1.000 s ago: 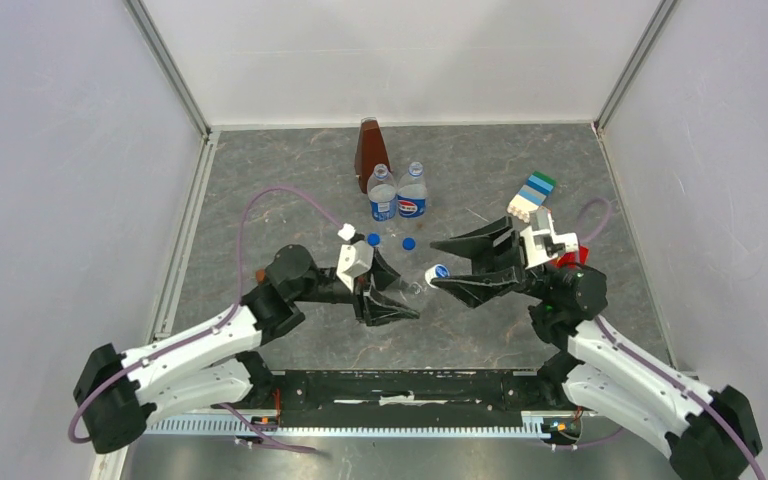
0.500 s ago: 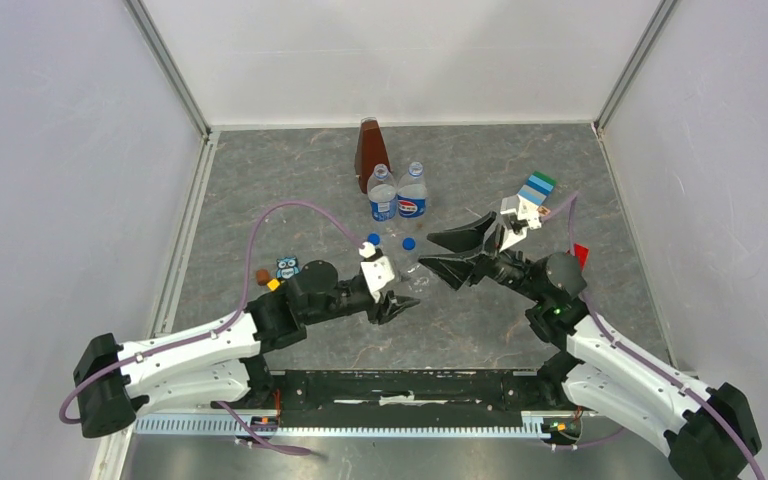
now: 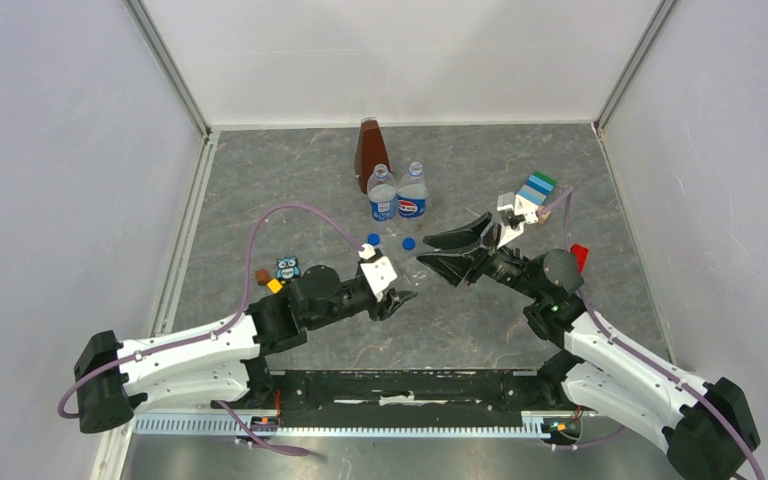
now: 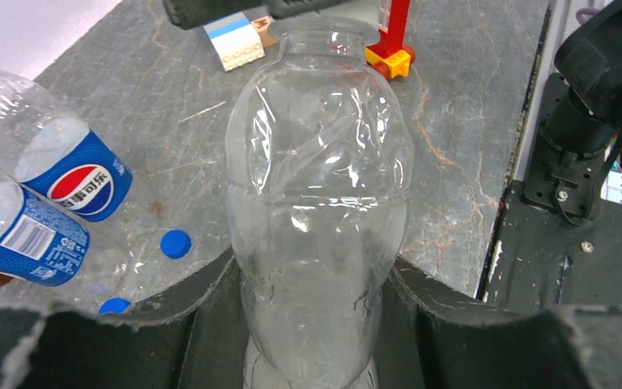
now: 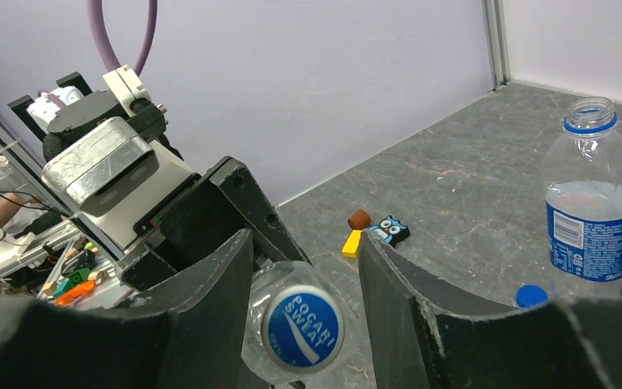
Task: Unscrew the bottle caps
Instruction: Unscrew the bottle cap from the plastic bottle.
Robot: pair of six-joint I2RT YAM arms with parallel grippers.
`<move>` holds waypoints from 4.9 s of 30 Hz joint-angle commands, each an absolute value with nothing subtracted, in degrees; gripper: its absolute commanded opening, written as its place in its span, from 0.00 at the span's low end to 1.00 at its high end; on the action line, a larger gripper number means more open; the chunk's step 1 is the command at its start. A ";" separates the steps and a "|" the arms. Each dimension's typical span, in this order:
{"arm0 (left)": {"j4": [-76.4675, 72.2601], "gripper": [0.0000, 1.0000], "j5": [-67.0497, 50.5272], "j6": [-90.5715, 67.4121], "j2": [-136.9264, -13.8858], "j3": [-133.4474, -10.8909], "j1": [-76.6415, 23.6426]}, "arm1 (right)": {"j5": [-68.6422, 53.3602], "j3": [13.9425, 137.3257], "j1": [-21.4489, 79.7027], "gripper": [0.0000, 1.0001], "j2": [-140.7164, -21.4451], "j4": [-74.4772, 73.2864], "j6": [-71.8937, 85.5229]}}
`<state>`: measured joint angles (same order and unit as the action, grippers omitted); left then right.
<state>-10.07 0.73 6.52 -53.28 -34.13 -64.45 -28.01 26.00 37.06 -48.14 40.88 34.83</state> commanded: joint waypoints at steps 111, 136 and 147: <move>2.40 0.02 -2.64 29.98 -50.31 -35.25 -59.06 | -55.01 30.49 28.91 0.58 -53.16 22.04 12.39; 3.26 0.02 -2.53 29.94 -50.26 -35.22 -59.04 | -55.72 29.91 28.92 0.41 -52.45 23.41 11.96; 2.27 0.02 -2.99 29.43 -49.94 -35.15 -59.05 | -57.08 29.49 29.24 0.09 -52.25 23.06 10.02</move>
